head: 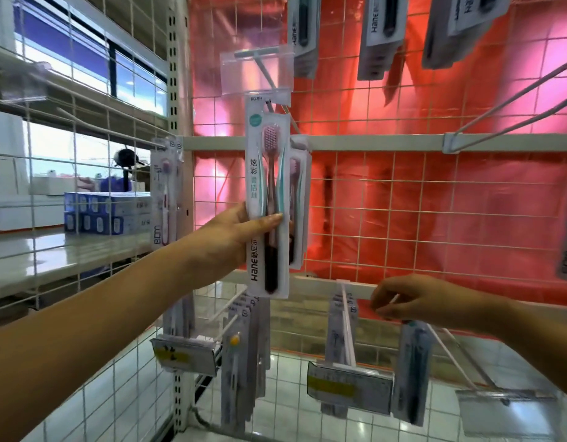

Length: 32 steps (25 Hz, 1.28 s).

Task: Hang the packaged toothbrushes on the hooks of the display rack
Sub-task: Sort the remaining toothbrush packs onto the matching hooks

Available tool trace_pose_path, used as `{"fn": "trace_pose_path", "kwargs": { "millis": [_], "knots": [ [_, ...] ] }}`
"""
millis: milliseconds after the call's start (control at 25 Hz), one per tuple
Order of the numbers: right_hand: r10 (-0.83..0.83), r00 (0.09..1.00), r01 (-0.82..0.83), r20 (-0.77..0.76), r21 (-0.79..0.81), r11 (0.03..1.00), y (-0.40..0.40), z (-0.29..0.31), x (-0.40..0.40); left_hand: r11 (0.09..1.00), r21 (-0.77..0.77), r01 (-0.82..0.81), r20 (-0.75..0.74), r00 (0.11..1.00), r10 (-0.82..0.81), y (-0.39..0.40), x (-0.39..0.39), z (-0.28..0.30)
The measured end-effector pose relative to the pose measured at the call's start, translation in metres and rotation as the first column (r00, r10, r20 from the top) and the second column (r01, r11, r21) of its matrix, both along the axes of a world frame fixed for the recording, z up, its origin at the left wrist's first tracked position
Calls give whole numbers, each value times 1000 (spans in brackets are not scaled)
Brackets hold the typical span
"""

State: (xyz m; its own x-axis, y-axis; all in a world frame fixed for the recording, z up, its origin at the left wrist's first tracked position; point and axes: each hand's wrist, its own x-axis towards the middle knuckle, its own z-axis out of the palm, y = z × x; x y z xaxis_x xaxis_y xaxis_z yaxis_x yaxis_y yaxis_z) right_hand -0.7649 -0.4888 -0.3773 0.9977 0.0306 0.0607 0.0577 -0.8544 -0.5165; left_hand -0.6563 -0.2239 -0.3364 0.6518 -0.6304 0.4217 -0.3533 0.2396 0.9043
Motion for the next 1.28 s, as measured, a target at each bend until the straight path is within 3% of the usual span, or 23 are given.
{"fn": "trace_pose_path", "kwargs": {
  "millis": [360,640,800,880,920,960,1000,1040,1080,1120,1160,1200,1280],
  "knots": [
    [-78,994,64,73,170,983,-12,-13,-10,987,153,-49,28,999,45,-33,27,1],
    [-200,961,139,192,293,946,-34,-19,-27,975,177,-132,14,991,131,-69,58,2],
    [-285,931,200,229,335,921,-48,-12,-44,952,155,-264,2,964,267,-84,71,-9],
    [-312,926,227,213,347,910,-57,-8,-54,929,275,-248,26,968,251,-83,80,-18],
    [-331,920,244,212,352,904,-63,-6,-58,879,406,-248,49,967,250,-80,83,-20],
    [-350,912,262,215,353,898,-69,-4,-62,771,582,-257,91,963,253,-75,88,-22],
    [-367,904,278,218,351,894,-75,-2,-66,592,764,-257,160,964,213,-72,88,-22],
    [-380,899,289,220,354,890,-80,-1,-69,349,892,-286,263,958,112,-70,88,-20],
    [-394,893,300,220,361,883,-84,0,-71,119,925,-361,366,930,-31,-72,87,-20],
    [-410,884,314,227,361,878,-89,1,-76,-35,881,-472,457,868,-195,-80,84,-21],
    [-422,874,327,241,353,877,-93,2,-80,-94,821,-564,511,797,-322,-91,77,-21],
    [-437,862,342,255,342,875,-98,2,-85,-84,790,-607,530,746,-403,-106,62,-20],
    [-471,839,371,274,345,862,-108,3,-96,41,812,-583,529,703,-475,-142,19,-13]
  ]
}}
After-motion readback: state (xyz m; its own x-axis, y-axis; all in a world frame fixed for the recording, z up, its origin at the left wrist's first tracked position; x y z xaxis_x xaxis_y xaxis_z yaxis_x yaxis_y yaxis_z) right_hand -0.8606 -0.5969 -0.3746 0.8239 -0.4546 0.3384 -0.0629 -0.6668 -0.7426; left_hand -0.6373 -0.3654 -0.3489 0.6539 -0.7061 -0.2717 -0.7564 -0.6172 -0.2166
